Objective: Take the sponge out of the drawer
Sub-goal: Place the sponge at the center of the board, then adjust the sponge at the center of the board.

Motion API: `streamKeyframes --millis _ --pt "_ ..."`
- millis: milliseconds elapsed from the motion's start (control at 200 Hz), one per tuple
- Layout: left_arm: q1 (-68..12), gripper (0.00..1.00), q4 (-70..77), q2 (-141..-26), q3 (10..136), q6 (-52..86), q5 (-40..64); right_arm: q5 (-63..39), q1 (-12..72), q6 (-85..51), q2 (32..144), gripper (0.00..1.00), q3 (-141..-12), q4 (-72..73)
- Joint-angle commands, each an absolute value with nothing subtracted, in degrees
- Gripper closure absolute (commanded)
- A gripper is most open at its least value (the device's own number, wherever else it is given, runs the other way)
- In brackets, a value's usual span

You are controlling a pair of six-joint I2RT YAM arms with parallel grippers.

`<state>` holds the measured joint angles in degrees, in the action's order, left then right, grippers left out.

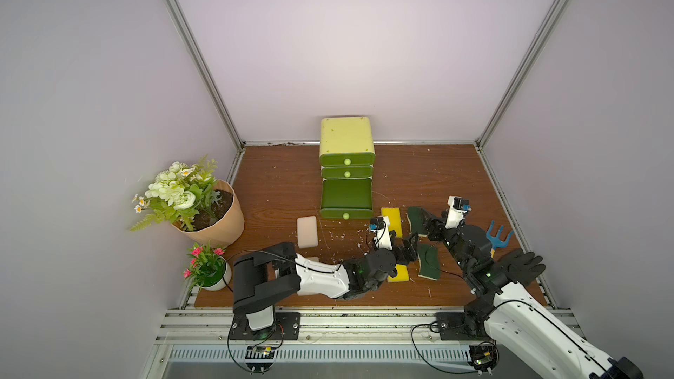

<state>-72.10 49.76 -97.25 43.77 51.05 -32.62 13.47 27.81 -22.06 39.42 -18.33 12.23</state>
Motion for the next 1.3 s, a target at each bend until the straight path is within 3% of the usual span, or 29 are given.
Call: streamKeyframes --millis 0,115,505,951,1296 --pt "-67.4 0.07 46.2 -94.9 45.3 45.1 -32.8 8.0 27.2 -25.3 40.1 0.18 -19.7 6.3" --pt "-64.1 0.00 44.0 -93.3 48.0 41.2 -32.0 7.2 27.0 -26.9 39.8 0.18 -20.9 2.4" --pt "-51.5 0.01 36.6 -89.0 57.1 35.7 -23.2 4.9 23.7 -29.4 36.6 0.18 -20.7 -4.1" --pt "-47.7 0.00 34.5 -79.6 47.9 29.9 -16.1 -10.3 10.9 -31.0 45.9 0.18 -20.0 -3.5" --pt "-47.6 0.00 36.2 -77.7 45.4 27.8 -15.6 -11.8 8.1 -31.5 45.7 0.17 -18.4 -5.9"
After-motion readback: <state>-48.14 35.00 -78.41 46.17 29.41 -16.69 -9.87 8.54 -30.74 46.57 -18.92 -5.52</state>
